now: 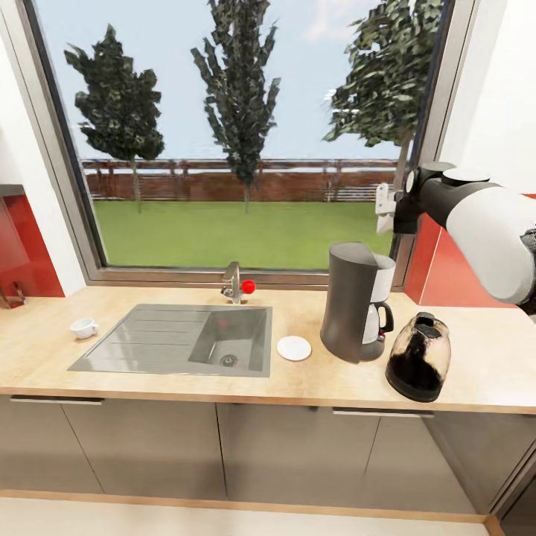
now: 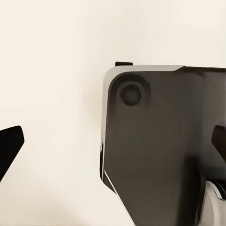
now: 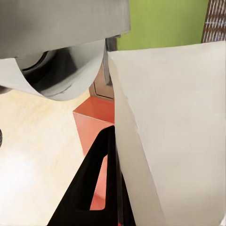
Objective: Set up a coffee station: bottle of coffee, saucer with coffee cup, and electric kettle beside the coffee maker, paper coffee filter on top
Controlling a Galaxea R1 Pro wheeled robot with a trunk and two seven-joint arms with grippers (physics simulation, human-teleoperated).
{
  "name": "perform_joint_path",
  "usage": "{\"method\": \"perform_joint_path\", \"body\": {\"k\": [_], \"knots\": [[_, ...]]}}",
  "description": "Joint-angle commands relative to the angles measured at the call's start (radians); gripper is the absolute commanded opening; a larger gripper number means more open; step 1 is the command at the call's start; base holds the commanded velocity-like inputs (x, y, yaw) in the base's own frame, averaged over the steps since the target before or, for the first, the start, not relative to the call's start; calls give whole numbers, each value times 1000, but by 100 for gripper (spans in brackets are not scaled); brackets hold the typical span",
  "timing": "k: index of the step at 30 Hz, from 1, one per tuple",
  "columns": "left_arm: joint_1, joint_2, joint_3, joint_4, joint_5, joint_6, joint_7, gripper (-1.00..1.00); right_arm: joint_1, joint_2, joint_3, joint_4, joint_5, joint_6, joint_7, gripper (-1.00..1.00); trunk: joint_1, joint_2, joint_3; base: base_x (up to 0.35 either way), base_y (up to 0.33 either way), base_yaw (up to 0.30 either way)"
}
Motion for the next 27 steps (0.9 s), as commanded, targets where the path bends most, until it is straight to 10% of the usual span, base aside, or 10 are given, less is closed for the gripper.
{"method": "perform_joint_path", "body": {"k": [1,27], "knots": [[0,0,0,1,5,-3,1,100,0,2,7,-2,-13,11,6,-100,0,-1,0,0,0,0],[0,0,0,1,5,-3,0,100,9,34,7,2,-11,11,7,-100,0,-1,0,0,0,0]]}}
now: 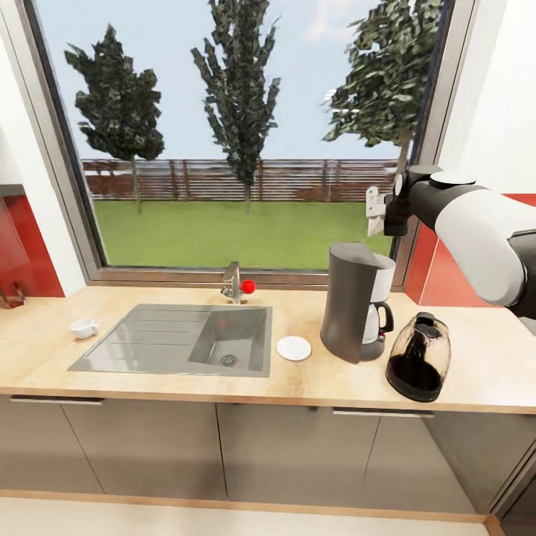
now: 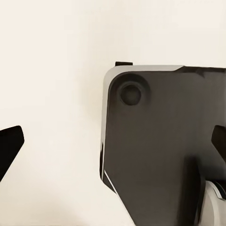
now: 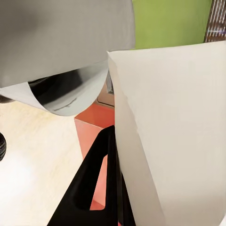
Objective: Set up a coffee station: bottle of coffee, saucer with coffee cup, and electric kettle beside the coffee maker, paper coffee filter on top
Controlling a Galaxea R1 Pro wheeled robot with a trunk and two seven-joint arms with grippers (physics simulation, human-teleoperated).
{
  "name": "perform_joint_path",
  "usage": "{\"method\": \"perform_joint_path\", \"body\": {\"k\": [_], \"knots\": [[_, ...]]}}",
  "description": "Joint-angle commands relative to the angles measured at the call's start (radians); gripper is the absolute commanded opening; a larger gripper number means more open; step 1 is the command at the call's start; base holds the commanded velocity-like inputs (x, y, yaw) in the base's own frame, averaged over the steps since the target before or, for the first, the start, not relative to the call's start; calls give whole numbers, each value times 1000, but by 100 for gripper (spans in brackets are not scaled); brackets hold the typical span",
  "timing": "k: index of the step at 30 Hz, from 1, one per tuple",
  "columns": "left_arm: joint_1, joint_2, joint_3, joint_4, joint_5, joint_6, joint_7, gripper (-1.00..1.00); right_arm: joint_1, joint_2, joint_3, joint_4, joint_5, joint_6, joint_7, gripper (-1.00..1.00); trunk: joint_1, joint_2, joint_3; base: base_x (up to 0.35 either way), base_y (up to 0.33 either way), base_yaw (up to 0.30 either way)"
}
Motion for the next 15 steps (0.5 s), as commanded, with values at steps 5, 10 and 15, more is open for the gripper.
{"method": "perform_joint_path", "body": {"k": [5,10,15], "knots": [[0,0,0,1,5,-3,1,100,0,0,7,0,-13,11,6,-100,0,-1,0,0,0,0],[-1,-2,1,0,10,-4,0,100,0,-1,7,-1,-12,11,6,-100,0,-1,0,0,0,0],[-1,-5,1,-7,12,0,-10,100,0,-3,7,-2,-11,11,6,-100,0,-1,0,0,0,0]]}}
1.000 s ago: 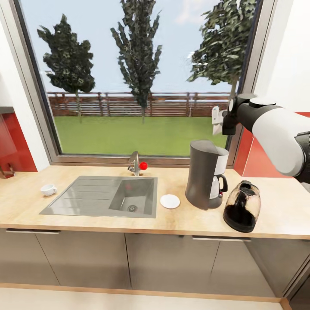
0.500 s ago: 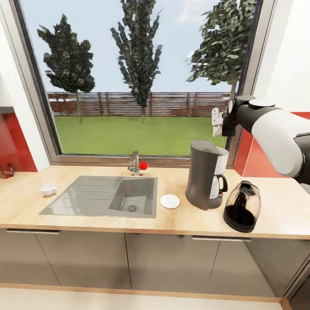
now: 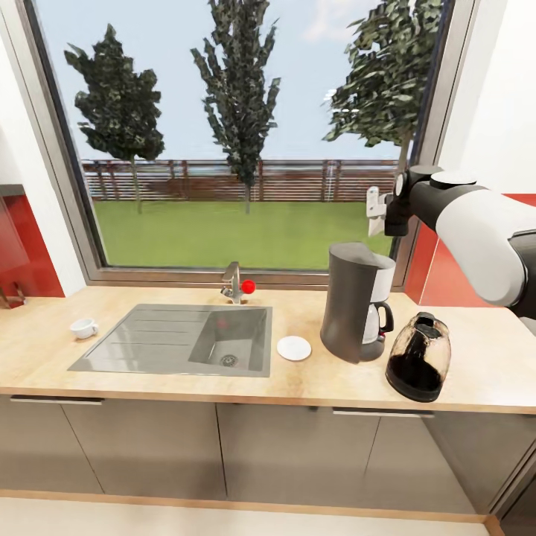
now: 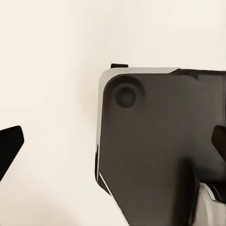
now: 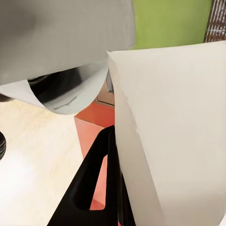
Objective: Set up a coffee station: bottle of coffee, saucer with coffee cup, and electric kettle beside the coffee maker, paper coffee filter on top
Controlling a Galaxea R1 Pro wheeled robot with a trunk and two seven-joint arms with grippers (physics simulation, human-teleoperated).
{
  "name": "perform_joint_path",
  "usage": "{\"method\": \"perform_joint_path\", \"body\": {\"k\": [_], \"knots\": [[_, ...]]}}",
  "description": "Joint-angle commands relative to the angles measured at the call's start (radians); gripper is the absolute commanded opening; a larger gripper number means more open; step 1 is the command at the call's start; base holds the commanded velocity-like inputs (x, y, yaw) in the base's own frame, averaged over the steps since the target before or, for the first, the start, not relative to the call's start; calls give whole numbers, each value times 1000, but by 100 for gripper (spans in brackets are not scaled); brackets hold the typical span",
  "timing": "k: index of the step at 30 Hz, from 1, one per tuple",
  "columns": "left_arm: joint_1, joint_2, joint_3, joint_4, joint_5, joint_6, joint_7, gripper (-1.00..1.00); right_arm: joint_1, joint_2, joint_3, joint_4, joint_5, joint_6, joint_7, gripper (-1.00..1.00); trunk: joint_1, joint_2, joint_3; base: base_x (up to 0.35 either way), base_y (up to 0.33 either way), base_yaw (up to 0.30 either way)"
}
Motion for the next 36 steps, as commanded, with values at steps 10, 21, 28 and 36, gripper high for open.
{"method": "perform_joint_path", "body": {"k": [10,21,28,36], "knots": [[0,-21,6,9,9,3,4,100,0,-6,7,-2,-13,11,6,-100,0,-1,0,0,0,0],[0,-24,8,9,12,6,10,100,0,-6,7,-3,-13,11,6,-100,0,-1,0,0,0,0],[0,-24,10,9,12,6,10,100,1,-6,7,2,-13,11,6,-100,0,-1,0,0,0,0],[0,-24,10,9,12,6,10,100,3,-5,8,3,-13,11,6,-100,0,-1,0,0,0,0]]}}
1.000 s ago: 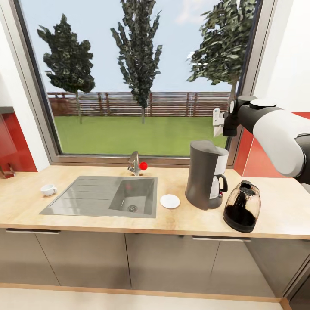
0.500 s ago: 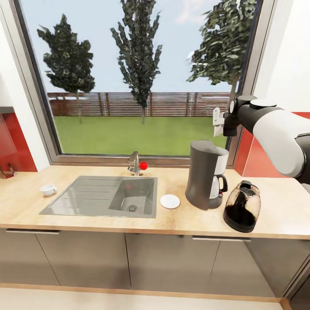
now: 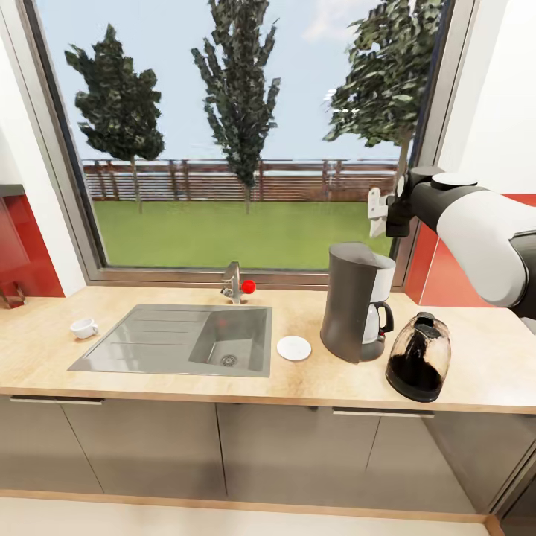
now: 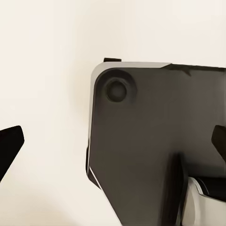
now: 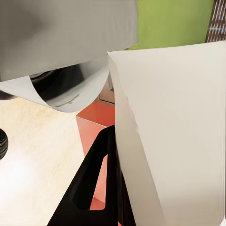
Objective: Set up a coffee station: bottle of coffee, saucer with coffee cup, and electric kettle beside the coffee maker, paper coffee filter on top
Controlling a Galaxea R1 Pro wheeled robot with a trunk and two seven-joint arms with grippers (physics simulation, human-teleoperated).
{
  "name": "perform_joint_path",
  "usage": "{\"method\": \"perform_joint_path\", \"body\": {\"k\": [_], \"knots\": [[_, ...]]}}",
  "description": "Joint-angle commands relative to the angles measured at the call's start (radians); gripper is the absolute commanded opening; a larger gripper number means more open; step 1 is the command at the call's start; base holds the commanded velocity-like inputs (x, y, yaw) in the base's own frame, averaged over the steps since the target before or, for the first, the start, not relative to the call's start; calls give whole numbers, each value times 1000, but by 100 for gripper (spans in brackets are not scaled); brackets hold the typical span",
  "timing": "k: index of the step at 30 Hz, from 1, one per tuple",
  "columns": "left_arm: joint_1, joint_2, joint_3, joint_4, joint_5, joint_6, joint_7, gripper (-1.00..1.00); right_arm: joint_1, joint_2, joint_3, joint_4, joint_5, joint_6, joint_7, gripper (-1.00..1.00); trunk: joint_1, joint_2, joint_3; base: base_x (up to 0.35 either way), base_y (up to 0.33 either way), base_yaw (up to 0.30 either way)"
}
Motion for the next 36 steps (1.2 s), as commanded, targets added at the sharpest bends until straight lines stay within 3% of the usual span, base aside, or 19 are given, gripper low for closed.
{"method": "perform_joint_path", "body": {"k": [1,15,18,20,25,30,36], "knots": [[0,-1,0,1,6,-4,0,100,0,0,7,-2,-13,11,6,-100,0,-1,0,0,0,0],[0,-6,-3,1,-1,-9,-10,100,30,-2,6,-2,-13,11,6,-100,0,-1,0,-66,0,0],[0,-20,-15,-5,-19,-14,-15,100,37,-3,6,-2,-13,11,6,-100,0,-1,0,-149,0,0],[0,-26,-36,-15,-52,-29,-15,100,39,-3,6,-2,-13,11,6,-100,0,-1,0,-62,0,0],[-4,-2,-43,-43,-54,-29,-12,100,64,14,10,-15,-9,9,-3,-100,0,-1,0,0,0,0],[5,-29,-42,-33,-56,-29,-12,100,54,16,10,-12,-10,9,-3,-100,0,-1,0,0,0,0],[-1,-15,-39,-44,-56,-32,-8,100,54,11,8,-24,-10,9,-3,-100,0,-1,0,0,0,0]]}}
